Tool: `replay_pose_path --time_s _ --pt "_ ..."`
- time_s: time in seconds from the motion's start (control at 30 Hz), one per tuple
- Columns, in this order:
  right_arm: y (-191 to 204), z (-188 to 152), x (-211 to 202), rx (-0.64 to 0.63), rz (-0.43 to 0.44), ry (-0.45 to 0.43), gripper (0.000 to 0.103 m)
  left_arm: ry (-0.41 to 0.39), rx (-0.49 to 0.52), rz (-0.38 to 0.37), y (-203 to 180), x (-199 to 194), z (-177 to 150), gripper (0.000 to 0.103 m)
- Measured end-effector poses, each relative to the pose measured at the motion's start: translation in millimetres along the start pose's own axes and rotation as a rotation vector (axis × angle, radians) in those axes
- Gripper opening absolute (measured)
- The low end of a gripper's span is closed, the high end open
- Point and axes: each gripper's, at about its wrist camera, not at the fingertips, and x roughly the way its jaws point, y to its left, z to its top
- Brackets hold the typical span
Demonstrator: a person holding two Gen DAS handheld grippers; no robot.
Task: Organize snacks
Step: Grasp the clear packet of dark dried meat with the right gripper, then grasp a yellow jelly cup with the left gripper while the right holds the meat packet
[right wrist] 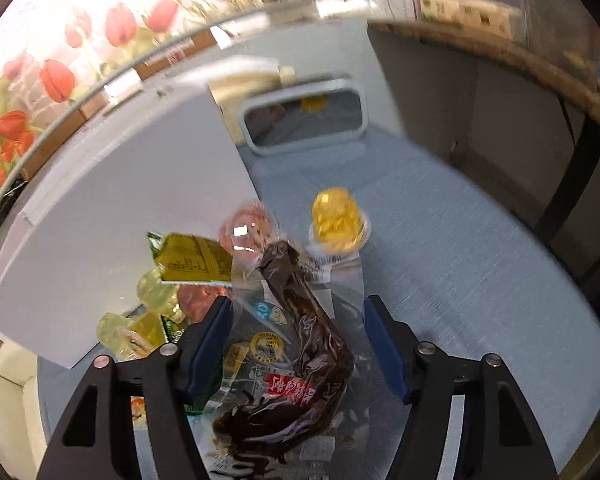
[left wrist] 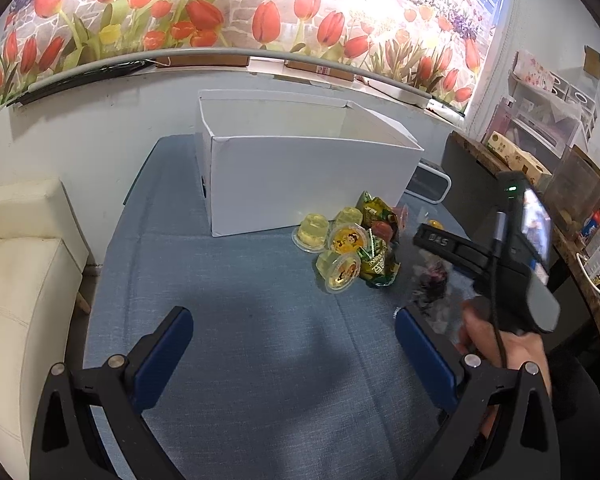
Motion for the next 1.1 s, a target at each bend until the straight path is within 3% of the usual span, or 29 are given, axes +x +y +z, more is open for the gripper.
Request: replay_pose_path --time_s 0.33,0.53,0.83,0.9,0.97,1.03,1.1 --pt "-14.6 4.6 -72.9 -0.246 0.096 -0.216 0.071 0.032 0.025 -0.021 -19.7 18.6 -4.1 0.103" --pt "-31.0 11.5 -90.7 -0.363 0.199 -0.195 0.071 0.061 0.074 -0.036 -40.9 44.9 -4.3 0.103" --pt "-65.9 8.6 -103.1 -0.379 0.232 -0.193 0.071 0.160 0.107 0.007 -49.7 118.8 17.4 0.102" --pt "-71.3 6.8 -103.3 -0.368 0.233 -0.188 0.071 0.178 0.120 0.038 -49.3 133.0 20.7 0.098" --pt "-75.2 6.9 -102.6 -0.353 0.236 -0.186 0.071 0.199 0.155 0.076 -50.6 145.7 21.0 0.081" --pt "-77.6 7.7 -101.7 -0.344 0.237 -0.184 0.071 0.194 0.198 0.098 -53.2 152.1 19.7 0.070" --pt "-77.7 8.2 -101.8 -0.344 0.239 -0.186 0.071 0.185 0.225 0.075 -56.0 153.6 19.5 0.055"
